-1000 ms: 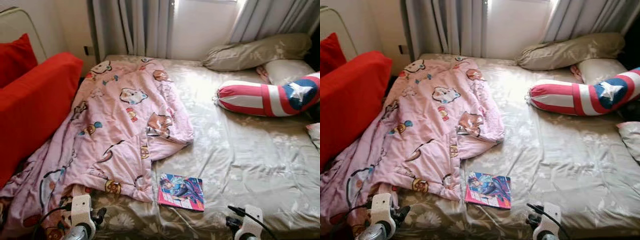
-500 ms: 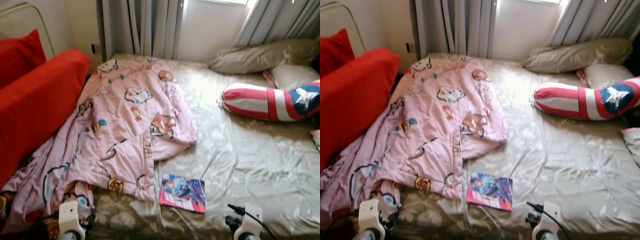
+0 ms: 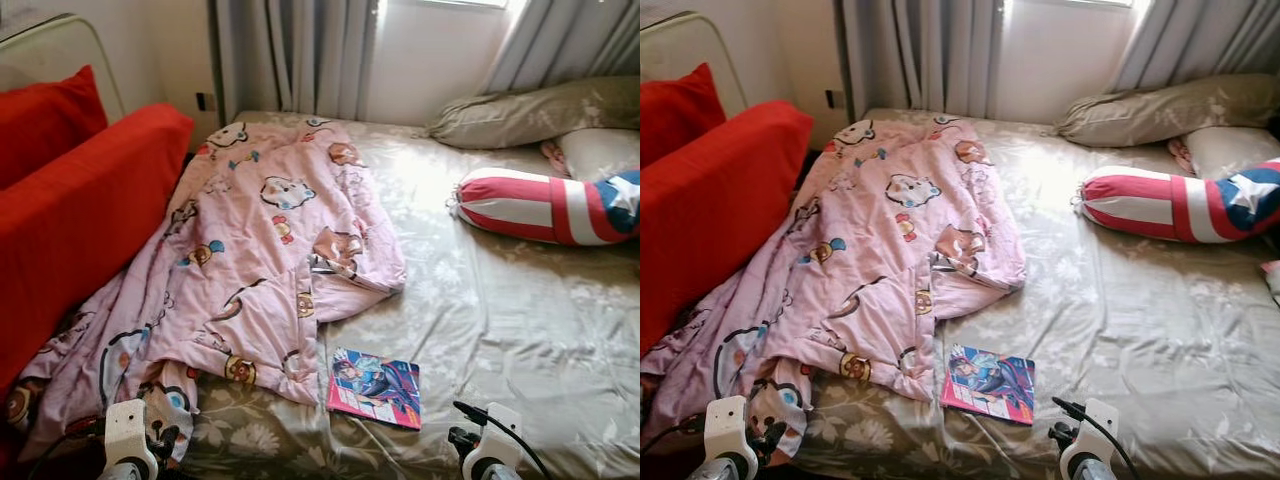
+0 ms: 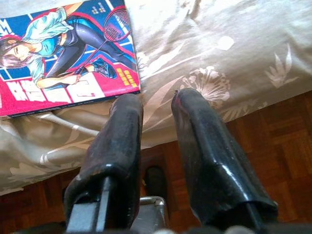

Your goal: Clean up the room

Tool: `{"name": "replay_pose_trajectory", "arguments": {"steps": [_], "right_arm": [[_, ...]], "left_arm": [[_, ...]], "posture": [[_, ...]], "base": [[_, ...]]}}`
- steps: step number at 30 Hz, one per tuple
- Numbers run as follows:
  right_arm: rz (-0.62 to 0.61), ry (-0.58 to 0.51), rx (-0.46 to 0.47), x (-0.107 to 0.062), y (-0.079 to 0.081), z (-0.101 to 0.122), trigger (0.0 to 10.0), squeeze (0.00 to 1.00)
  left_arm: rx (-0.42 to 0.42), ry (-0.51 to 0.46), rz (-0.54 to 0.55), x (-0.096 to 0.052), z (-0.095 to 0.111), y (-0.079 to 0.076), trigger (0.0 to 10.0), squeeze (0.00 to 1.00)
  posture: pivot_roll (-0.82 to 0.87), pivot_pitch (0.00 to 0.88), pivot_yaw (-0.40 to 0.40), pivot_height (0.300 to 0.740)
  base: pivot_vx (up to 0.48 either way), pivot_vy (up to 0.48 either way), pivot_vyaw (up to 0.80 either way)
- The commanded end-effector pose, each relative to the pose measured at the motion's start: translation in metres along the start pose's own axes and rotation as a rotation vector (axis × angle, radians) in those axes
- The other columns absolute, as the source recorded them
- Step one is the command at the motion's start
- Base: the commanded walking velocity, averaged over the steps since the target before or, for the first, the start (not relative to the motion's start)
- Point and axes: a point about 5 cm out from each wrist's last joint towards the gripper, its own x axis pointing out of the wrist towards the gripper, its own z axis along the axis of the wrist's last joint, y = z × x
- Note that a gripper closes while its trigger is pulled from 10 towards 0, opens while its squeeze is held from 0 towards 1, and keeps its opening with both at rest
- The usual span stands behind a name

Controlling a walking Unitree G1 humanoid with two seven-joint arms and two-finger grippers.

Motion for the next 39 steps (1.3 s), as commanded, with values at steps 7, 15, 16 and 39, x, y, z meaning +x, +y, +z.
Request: {"name": "replay_pose_trajectory", "arguments": {"steps": [7, 15, 16, 39], "right_arm": [[-0.080, -0.048, 0.045, -0.004, -0.032, 0.014, 10.0, 0.00], [-0.095, -0.083, 0.015, -0.004, -0.044, 0.033, 10.0, 0.00], [-0.085, -0.091, 0.014, -0.003, -0.042, 0.037, 10.0, 0.00], [0.163, -0.254, -0.171, 0.000, 0.008, 0.045, 10.0, 0.00]], "left_arm": [[0.009, 0.059, -0.009, 0.002, -0.007, -0.013, 10.0, 0.00], [-0.018, 0.014, -0.058, -0.002, -0.013, -0.016, 10.0, 0.00], [-0.016, 0.007, -0.060, -0.001, -0.010, -0.018, 10.0, 0.00], [0.001, -0.189, -0.167, 0.003, 0.023, -0.042, 10.0, 0.00]], "posture": [[0.13, 0.000, -0.013, 0.740], [0.16, 0.000, -0.033, 0.740], [0.14, 0.000, -0.064, 0.740], [0.06, 0.000, -0.014, 0.740]], "base": [[0.000, 0.000, 0.00], [0.000, 0.000, 0.00], [0.000, 0.000, 0.00], [0.000, 0.000, 0.00]]}}
